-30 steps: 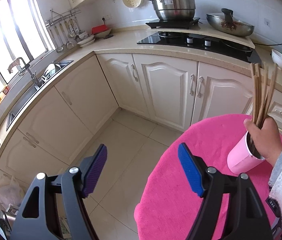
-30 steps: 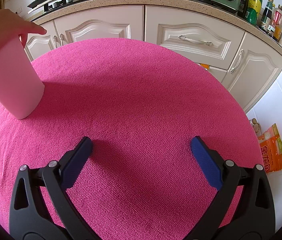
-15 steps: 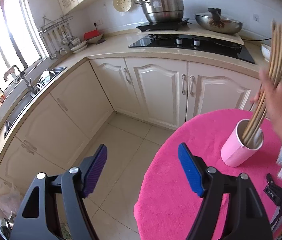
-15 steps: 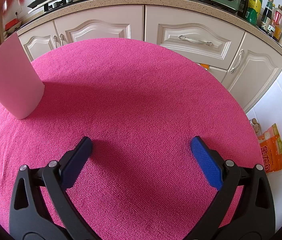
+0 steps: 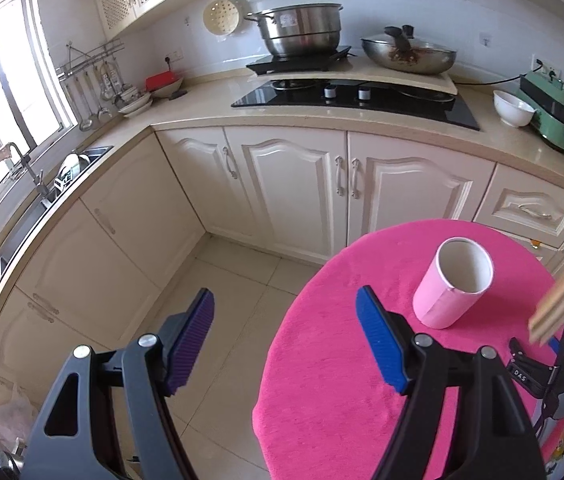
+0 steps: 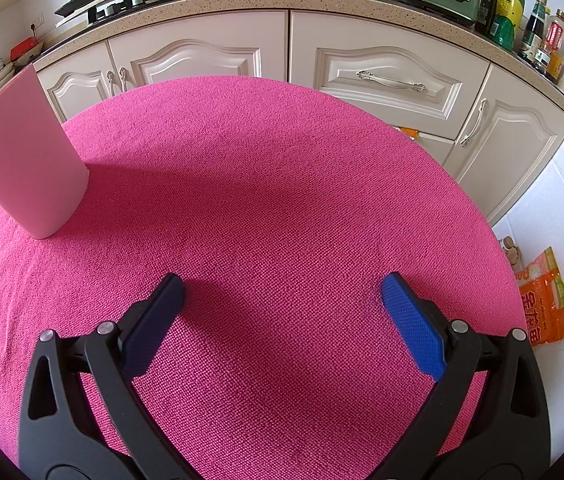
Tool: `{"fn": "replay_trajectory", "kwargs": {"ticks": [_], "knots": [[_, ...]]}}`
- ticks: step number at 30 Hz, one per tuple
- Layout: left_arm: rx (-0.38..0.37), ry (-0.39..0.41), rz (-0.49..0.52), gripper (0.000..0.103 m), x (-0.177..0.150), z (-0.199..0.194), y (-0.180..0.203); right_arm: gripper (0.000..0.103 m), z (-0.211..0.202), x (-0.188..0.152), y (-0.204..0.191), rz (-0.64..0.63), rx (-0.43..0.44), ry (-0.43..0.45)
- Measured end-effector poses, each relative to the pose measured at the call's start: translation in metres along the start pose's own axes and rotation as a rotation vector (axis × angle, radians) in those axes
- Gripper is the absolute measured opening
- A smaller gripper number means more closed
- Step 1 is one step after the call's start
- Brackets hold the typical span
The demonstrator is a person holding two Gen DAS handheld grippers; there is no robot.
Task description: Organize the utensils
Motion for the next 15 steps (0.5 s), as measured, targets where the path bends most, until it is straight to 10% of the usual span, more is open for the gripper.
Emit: {"fn": "replay_trajectory", "kwargs": {"ticks": [15], "knots": [[-0.126,0.02,-0.003,0.072,0.002,0.002,0.026,0.097,0.0,0.0,-0.001,0.0,0.0,0.0]]}}
Point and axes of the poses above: each gripper's, at about its wrist camera, not at the fingertips, and z roughly the way its jaws point, y to its right, x to its top, the point moved 1 cm from there along z, roughly the way its jaws point, and after that the axes turned 10 degrees about -x, right-handed, at the moved point
